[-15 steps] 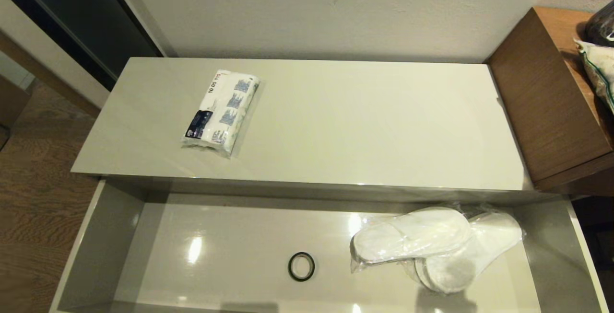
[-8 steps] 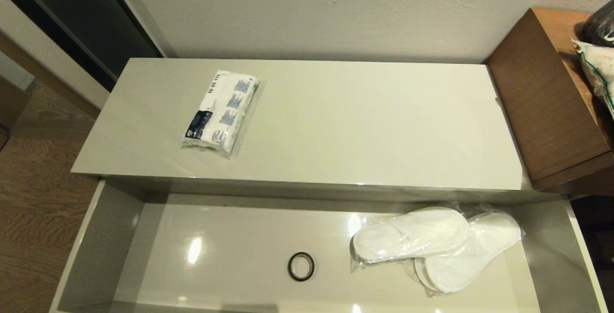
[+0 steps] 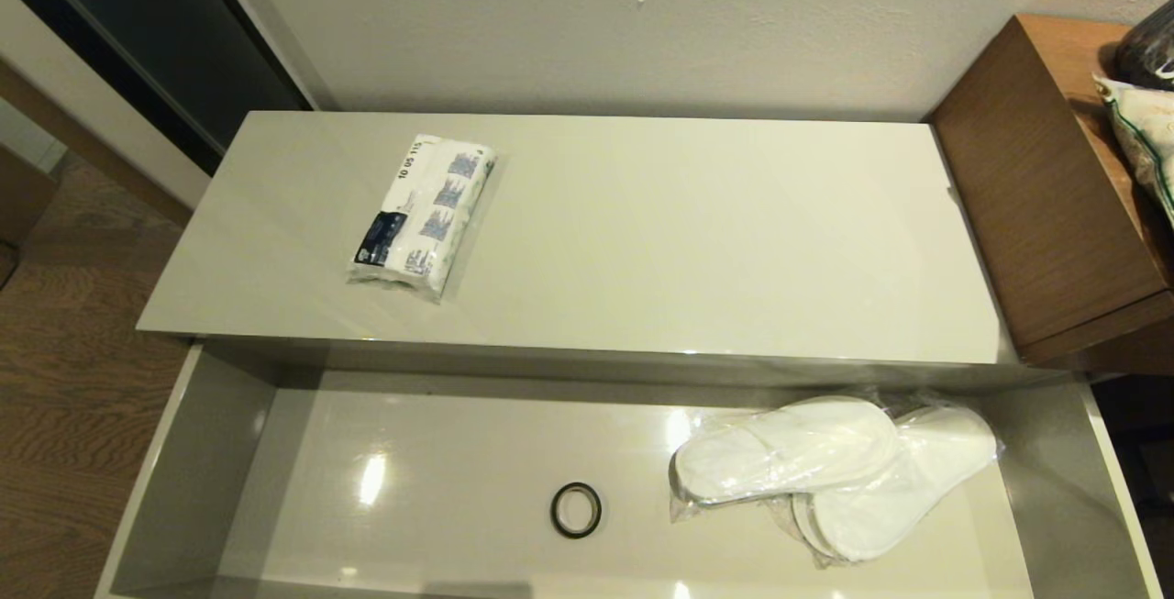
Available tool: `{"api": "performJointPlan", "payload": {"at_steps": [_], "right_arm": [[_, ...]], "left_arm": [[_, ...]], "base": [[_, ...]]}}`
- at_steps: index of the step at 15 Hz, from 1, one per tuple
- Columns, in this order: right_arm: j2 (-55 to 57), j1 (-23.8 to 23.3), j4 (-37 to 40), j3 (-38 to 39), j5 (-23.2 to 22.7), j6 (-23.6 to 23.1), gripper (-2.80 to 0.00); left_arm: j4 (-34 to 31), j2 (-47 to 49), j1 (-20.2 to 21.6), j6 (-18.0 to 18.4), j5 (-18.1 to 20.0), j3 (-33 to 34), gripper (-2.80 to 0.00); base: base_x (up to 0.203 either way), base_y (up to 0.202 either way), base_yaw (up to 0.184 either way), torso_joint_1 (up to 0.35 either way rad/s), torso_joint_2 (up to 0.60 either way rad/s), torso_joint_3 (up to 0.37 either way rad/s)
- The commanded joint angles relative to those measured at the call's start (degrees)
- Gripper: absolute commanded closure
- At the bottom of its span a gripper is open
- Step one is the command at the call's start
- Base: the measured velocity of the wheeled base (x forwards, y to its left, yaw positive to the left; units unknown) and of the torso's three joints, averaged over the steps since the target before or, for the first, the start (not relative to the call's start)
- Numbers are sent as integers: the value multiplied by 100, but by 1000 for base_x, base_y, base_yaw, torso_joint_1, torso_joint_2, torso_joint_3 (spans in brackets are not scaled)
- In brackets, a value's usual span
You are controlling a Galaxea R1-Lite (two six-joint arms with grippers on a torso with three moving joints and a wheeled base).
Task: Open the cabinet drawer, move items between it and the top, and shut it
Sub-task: Pick up the tissue on the table
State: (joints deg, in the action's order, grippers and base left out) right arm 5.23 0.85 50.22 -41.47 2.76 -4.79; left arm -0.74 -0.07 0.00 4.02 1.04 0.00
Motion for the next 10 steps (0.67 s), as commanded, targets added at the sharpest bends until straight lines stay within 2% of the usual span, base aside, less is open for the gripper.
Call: {"api": "performJointPlan", "payload": {"at_steps": [1,3,4,5,7,10], "right_arm": [[-430,-21,-2604,1246,9,4,0],[-475,-26,-4782,2711,14,28,0],[-489,-28,-5597,3399,14,-17,0],[-498,-29,-6061,3899,10,-53,0],[-516,-32,-6022,4213,21,-120,0],[-525,-33,-5170,4138,-301,163,0]], "left_arm": [[0,7,0,2,1,0,0],[-4,7,0,2,1,0,0],[4,7,0,2,1,0,0],[-5,7,0,2,1,0,0],[0,7,0,2,1,0,0],[-5,7,0,2,1,0,0]], "base": [[0,0,0,0,0,0],[0,0,0,0,0,0],[0,0,0,0,0,0],[0,0,0,0,0,0],[0,0,0,0,0,0],[0,0,0,0,0,0]]}}
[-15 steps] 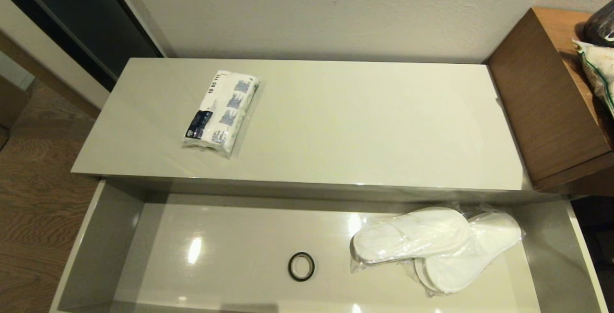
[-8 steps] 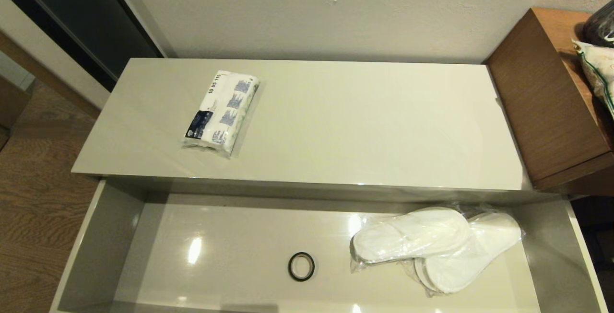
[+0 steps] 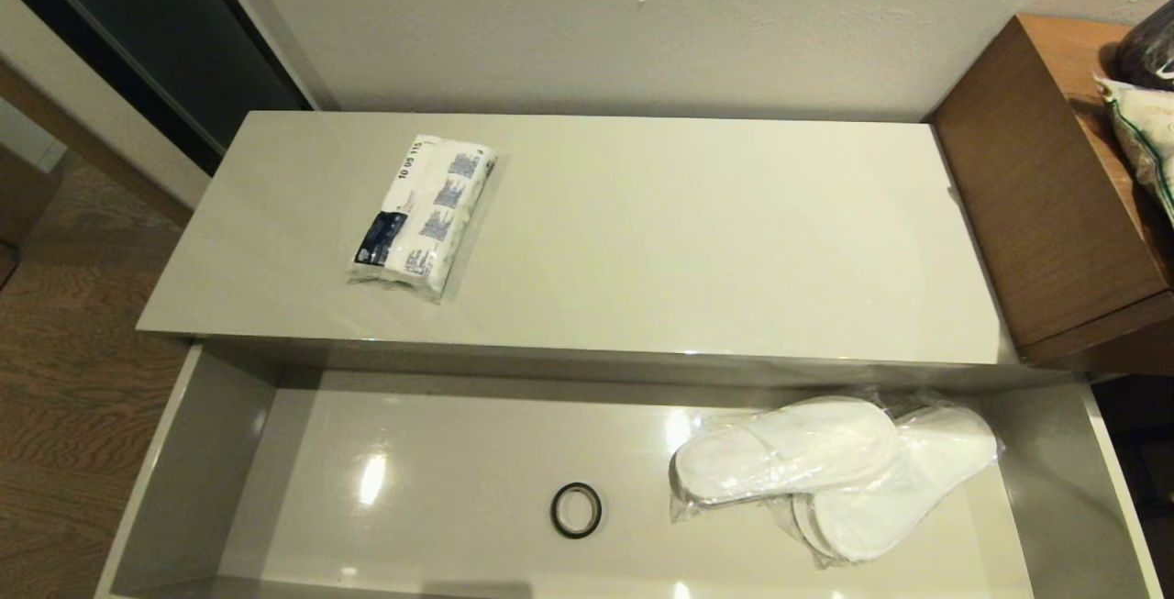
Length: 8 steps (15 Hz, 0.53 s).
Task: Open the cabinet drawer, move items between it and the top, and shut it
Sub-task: Pick up the tissue on the table
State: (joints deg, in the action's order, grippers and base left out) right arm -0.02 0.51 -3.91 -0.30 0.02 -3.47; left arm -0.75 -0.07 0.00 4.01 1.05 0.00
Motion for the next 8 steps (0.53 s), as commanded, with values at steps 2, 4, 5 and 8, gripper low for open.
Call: {"api": "performJointPlan", "payload": {"at_steps": [2,4,5,8], "right_arm": [[2,1,510,-17,-38,143,0],[2,2,356,22,-28,180,0],[2,2,356,22,-28,171,0],[2,2,356,22,-28,180,0]], "left_arm": [[1,7,0,3,1,0,0],[4,7,0,3,1,0,0],[4,7,0,3,1,0,0],[-4,7,0,3,1,0,0]], "base": [[0,0,0,0,0,0],[0,0,0,0,0,0],[0,0,0,0,0,0],[0,0,0,0,0,0]]}}
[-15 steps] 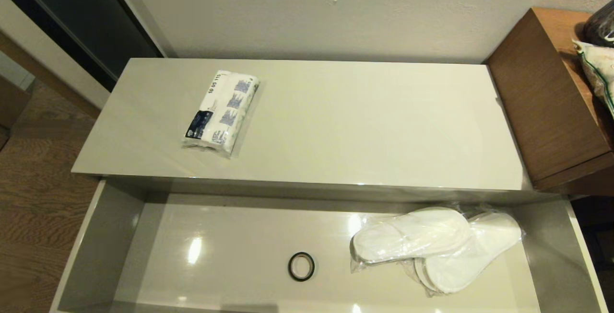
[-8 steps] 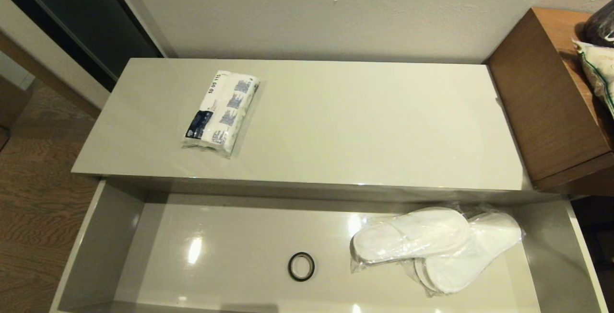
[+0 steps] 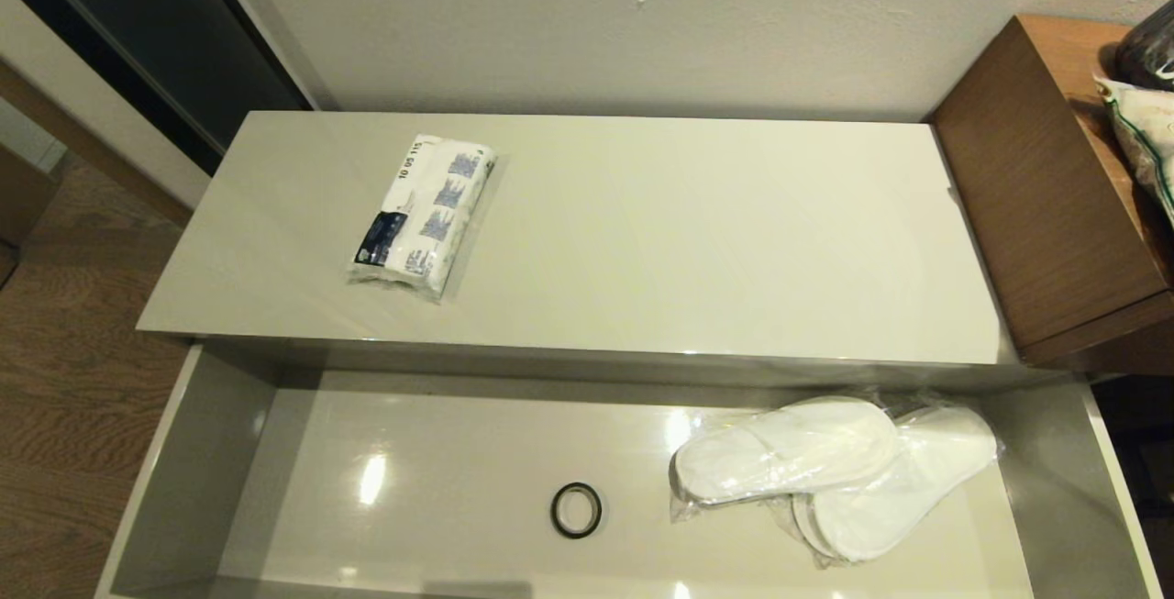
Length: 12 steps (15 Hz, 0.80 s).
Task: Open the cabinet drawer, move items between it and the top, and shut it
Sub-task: Pick up the tissue on the table
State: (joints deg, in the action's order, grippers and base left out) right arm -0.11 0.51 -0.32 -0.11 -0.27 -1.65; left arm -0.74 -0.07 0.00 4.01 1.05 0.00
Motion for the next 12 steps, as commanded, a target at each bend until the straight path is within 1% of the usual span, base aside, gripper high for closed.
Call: {"api": "performJointPlan", "payload": {"at_steps": [1,6,8,12], "right_arm": [[11,2,-3,2,0,-3,0],[11,2,-3,2,0,-11,0],[11,2,-3,2,0,-2,0],[11,2,-3,2,0,-9,0]], "left_arm": [[-5,7,0,3,1,0,0],[-5,7,0,3,1,0,0],[-5,7,0,63,27,0,0],[-3,16,0,90,-69,-17,0]], "base": [[0,0,0,0,0,0],[0,0,0,0,0,0],[0,0,0,0,0,0],[0,0,0,0,0,0]]}}
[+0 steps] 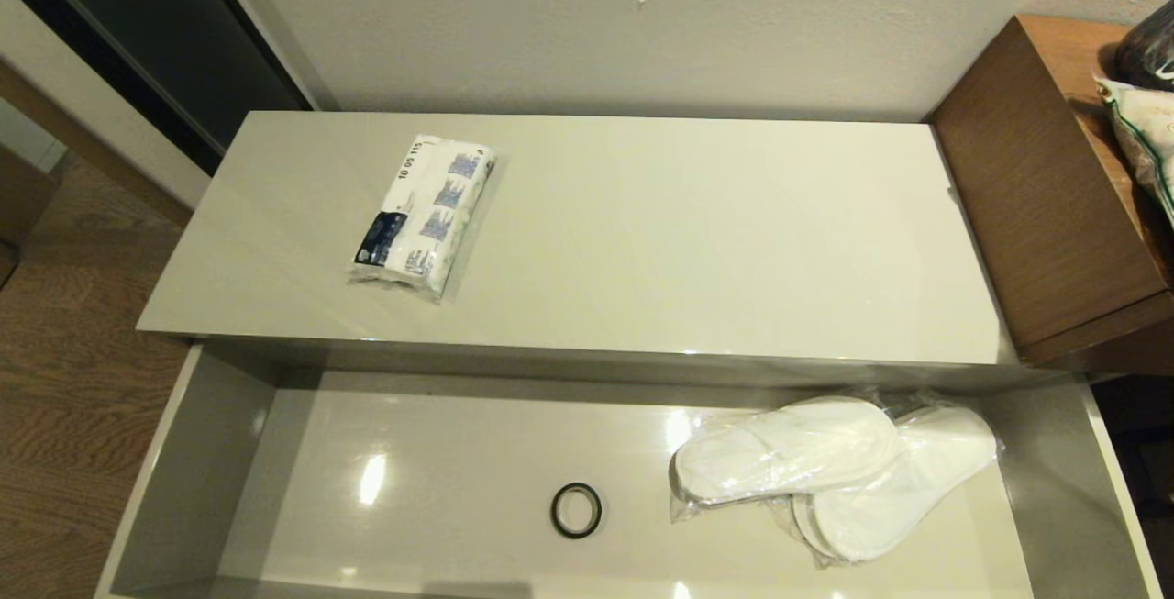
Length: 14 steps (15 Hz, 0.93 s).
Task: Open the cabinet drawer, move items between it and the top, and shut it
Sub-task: Pick up the tissue on the table
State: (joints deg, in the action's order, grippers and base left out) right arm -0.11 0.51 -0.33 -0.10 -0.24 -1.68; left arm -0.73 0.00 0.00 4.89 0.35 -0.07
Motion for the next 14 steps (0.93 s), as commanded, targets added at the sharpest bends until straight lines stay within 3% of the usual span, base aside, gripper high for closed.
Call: {"api": "performJointPlan", "payload": {"at_steps": [1,3,5,7,10,12,14], "right_arm": [[11,2,-2,1,-2,1,0],[11,2,-2,-8,-2,-1,0],[11,2,-2,1,-2,-2,0],[11,2,-2,1,-2,1,0],[11,2,-2,1,-2,1,0],[11,2,-2,1,-2,1,0],[11,2,-11,1,-3,17,0]], "left_arm": [[-23,11,0,39,-9,-74,0],[-189,460,11,-38,-42,-858,0],[-629,1625,43,-455,-101,-2266,0],[-1593,2935,46,-703,-41,-3885,0],[-2651,5094,22,-753,414,-5283,0],[-2784,6380,-18,-757,659,-5912,0],[-2342,7525,-154,-765,811,-6312,0]], "base": [[0,0,0,0,0,0],[0,0,0,0,0,0],[0,0,0,0,0,0],[0,0,0,0,0,0],[0,0,0,0,0,0],[0,0,0,0,0,0],[0,0,0,0,0,0]]}}
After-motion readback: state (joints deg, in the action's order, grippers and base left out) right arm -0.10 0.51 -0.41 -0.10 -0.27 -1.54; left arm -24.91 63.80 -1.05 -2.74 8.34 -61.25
